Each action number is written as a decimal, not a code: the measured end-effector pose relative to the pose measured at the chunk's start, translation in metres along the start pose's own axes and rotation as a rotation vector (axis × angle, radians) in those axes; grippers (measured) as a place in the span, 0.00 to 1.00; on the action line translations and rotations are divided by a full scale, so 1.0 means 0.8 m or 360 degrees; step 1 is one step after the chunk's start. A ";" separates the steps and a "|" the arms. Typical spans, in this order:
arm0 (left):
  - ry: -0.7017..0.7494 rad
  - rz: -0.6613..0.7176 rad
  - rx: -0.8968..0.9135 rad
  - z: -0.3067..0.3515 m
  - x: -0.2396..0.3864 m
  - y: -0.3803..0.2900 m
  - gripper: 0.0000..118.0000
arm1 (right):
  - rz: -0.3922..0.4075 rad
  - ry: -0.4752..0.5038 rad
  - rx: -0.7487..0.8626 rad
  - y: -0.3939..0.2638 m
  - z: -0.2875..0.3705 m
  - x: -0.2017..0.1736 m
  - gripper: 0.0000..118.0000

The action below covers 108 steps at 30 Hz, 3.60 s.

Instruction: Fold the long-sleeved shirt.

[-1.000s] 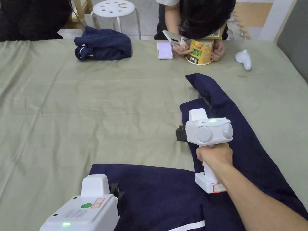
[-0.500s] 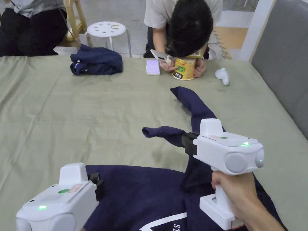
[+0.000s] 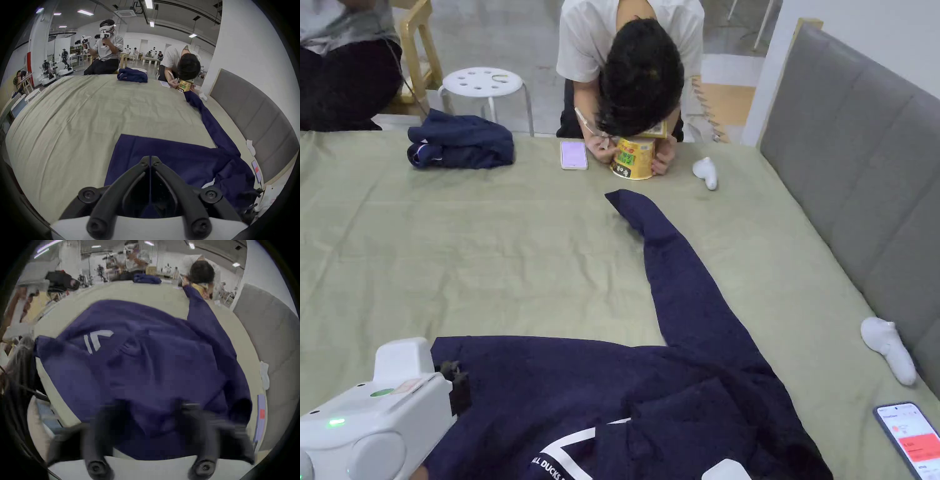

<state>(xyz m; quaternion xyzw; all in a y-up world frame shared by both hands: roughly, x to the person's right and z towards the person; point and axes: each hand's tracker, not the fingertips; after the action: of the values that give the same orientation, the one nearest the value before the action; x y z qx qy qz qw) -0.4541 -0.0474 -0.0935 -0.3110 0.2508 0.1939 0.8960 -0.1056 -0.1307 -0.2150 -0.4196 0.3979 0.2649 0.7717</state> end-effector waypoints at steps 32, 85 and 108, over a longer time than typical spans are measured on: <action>0.0093 0.0039 -0.0165 -0.061 -0.026 0.010 0.03 | -0.0907 0.0051 0.0125 0.148 -0.116 0.286 0.75; -0.0229 -0.0026 0.0041 -0.033 -0.063 0.123 0.05 | -0.0794 0.0213 0.0811 0.160 0.056 0.253 0.00; -0.0161 -0.0242 0.1069 0.308 -0.060 0.423 0.05 | -0.0257 0.0016 0.1522 0.408 0.481 0.222 0.00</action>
<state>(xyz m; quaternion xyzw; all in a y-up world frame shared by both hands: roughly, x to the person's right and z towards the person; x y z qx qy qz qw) -0.5819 0.3521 -0.0537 -0.0066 0.2321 0.0484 0.9715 -0.1011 0.3785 -0.3788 -0.0486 0.4449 -0.0103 0.8942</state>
